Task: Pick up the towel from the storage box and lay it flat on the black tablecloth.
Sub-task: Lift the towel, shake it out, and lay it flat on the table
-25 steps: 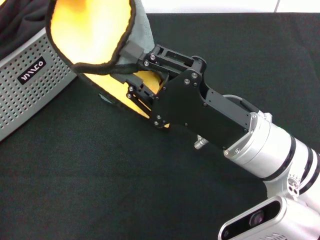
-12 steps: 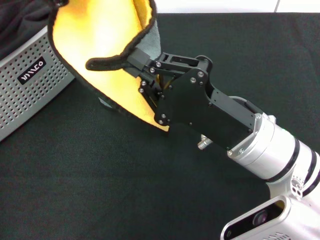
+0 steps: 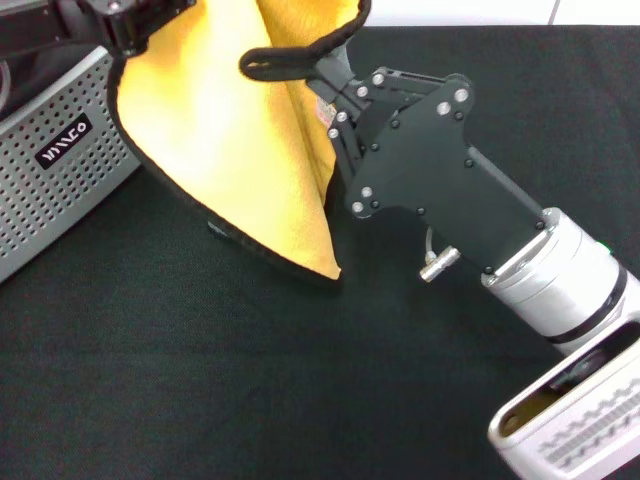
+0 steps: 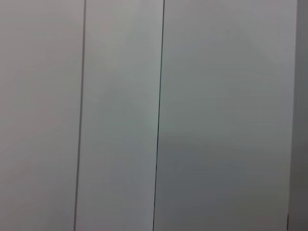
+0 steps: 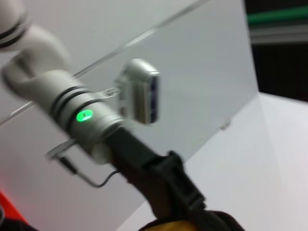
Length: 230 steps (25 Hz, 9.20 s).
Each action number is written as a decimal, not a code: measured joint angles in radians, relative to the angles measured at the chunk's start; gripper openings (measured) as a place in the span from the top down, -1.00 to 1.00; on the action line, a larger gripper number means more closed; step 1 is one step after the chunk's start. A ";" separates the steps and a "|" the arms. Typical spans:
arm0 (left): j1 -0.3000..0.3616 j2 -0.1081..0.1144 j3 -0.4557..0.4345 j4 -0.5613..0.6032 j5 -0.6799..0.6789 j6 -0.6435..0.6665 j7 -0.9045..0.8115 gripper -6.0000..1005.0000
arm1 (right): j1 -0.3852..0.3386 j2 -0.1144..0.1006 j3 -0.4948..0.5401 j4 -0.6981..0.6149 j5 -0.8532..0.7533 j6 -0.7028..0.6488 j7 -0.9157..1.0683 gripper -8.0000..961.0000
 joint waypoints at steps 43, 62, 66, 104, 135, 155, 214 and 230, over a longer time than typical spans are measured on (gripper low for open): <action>-0.068 0.001 0.039 -0.561 0.110 0.080 0.469 0.63 | -0.038 -0.027 0.740 -0.026 -0.698 -0.106 1.131 0.96; -0.114 0.001 0.101 -0.712 0.112 0.082 0.556 0.61 | -0.043 -0.029 0.825 -0.100 -0.751 -0.066 1.169 0.96; -0.112 0.003 0.099 -0.725 0.112 0.080 0.565 0.61 | -0.046 -0.028 0.843 -0.102 -0.752 -0.071 1.169 0.95; -0.124 0.001 0.098 -0.776 0.171 0.020 0.599 0.85 | -0.058 -0.021 0.876 -0.116 -0.763 -0.078 1.160 0.95; 0.046 0.303 0.395 -0.104 -0.285 0.363 0.023 0.94 | -0.390 -0.051 1.283 -0.152 -1.361 -0.570 2.204 0.95; -0.323 0.093 -0.140 -0.484 0.631 -0.059 0.156 0.94 | 0.045 -0.015 1.270 0.282 -1.552 0.212 2.031 0.95; -0.391 0.007 0.773 -0.062 1.329 -0.420 -0.246 0.93 | 0.133 -0.010 1.223 0.312 -1.572 0.507 1.900 0.94; -0.398 0.053 0.860 -0.091 1.332 -0.434 -0.247 0.93 | 0.130 -0.012 1.228 0.315 -1.572 0.510 1.899 0.94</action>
